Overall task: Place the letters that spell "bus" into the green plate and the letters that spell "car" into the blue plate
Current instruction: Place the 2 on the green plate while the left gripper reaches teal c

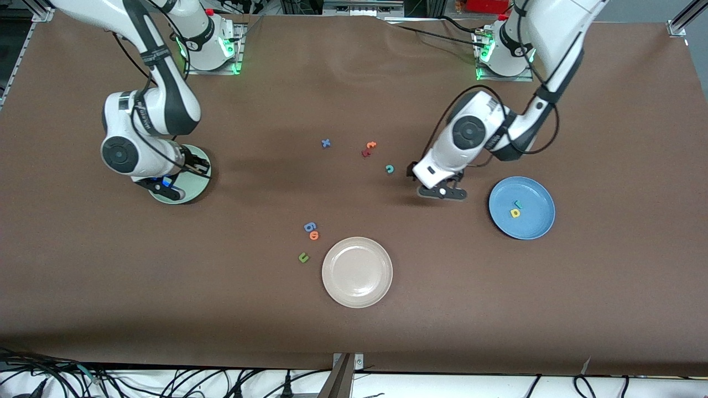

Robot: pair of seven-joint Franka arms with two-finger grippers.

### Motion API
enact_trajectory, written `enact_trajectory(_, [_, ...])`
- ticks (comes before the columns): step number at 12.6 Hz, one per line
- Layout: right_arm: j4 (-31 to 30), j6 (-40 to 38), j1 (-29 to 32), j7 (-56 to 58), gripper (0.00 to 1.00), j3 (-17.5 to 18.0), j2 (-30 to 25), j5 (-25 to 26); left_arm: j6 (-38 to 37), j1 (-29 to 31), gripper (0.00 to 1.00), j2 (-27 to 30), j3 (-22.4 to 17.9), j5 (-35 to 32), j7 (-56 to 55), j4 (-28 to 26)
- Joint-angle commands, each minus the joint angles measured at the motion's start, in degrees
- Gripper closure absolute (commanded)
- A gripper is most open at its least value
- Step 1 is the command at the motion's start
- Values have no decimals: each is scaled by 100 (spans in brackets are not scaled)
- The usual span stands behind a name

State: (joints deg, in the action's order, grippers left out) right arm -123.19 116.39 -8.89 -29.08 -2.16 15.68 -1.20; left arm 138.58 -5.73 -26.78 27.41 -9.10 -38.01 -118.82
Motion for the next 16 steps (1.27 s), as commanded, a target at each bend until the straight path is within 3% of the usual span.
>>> enact_trajectory(1, [-100,6,18,445,88,-117,136,-12,335,-321,0,-186,-17,-180,-1195,-10])
enact_trajectory(8, [-188,209,133,992,84,-250,585,-74,1136,-991,3,-530,-69,-242,-2799,-27])
enact_trajectory(9, [-188,217,133,992,76,-250,585,-74,1136,-991,8,-530,-69,-242,-2808,-27])
enact_trajectory(10, [-179,209,133,983,42,-250,577,-91,1136,-1000,10,-539,-69,-242,-2808,-36])
enact_trajectory(11, [-179,209,133,983,1,-250,559,-100,1136,-1017,11,-548,-69,-242,-2799,-36])
enact_trajectory(14, [-39,-1,124,948,1,-232,384,-91,1119,-1070,18,-592,-104,-372,-2808,-27])
enact_trajectory(16, [416,-657,124,931,1,-232,287,-91,1101,-1070,21,-653,-113,-653,-2957,-19])
